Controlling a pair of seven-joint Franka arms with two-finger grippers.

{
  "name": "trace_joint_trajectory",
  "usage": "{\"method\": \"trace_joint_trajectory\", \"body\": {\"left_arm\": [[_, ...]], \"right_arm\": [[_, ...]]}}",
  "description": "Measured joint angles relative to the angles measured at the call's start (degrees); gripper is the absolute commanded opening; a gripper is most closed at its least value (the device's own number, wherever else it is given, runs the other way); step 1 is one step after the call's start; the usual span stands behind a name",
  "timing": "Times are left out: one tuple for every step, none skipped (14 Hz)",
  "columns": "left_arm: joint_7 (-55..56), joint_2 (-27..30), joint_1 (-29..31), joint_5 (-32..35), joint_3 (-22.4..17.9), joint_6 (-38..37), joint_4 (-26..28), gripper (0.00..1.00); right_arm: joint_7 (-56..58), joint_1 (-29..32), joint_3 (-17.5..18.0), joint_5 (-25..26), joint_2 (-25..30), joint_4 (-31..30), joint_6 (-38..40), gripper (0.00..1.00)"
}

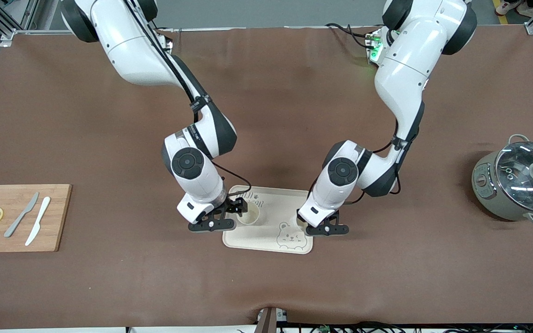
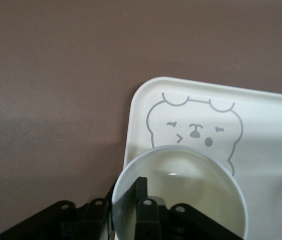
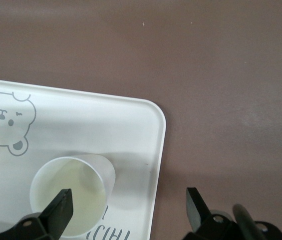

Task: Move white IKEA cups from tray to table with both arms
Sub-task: 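Close both grippers on the rims of the two white cups, then lift the cup with the left gripper and carry it toward the pot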

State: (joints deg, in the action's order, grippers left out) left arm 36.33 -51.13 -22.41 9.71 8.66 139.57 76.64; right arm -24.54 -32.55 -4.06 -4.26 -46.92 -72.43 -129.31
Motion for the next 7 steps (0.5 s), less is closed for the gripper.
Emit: {"method": "trace_joint_trajectory", "body": {"left_arm": [[0.16, 0.06, 0.03, 0.01, -0.1, -0.04, -0.19, 0.0], [0.36, 0.13, 0.11, 0.01, -0.28, -0.05, -0.32, 0.0], [0.58, 0.3, 0.24, 0.02, -0.47, -0.06, -0.47, 0.0], [0.67, 0.69, 0.45, 0.02, -0.65, -0.33, -0.67, 0.0], [0.67, 1.43, 0.78, 0.02, -0.7, -1.27, -0.93, 0.0], [0.67, 2.43, 1.1, 0.03, -0.73, -2.64, -1.19, 0.0], [0.67, 3.73, 1.48, 0.07, -0.75, -4.01, -1.34, 0.0]], "right_arm": [[0.0, -0.15, 0.0, 0.0, -0.2, 0.0, -0.39, 1.0], [0.0, -0.32, 0.0, 0.0, -0.44, 0.0, -0.75, 1.0], [0.0, -0.46, 0.0, 0.0, -0.74, 0.0, -1.2, 1.0], [0.01, -0.56, 0.0, 0.0, -1.08, 0.0, -1.61, 1.0], [0.02, -0.67, 0.0, 0.0, -1.48, 0.0, -2.05, 1.0], [0.03, -0.81, 0.0, 0.04, -1.87, -0.01, -2.48, 1.0], [0.03, -0.93, 0.0, 0.08, -2.17, 0.0, -2.75, 1.0]]}}
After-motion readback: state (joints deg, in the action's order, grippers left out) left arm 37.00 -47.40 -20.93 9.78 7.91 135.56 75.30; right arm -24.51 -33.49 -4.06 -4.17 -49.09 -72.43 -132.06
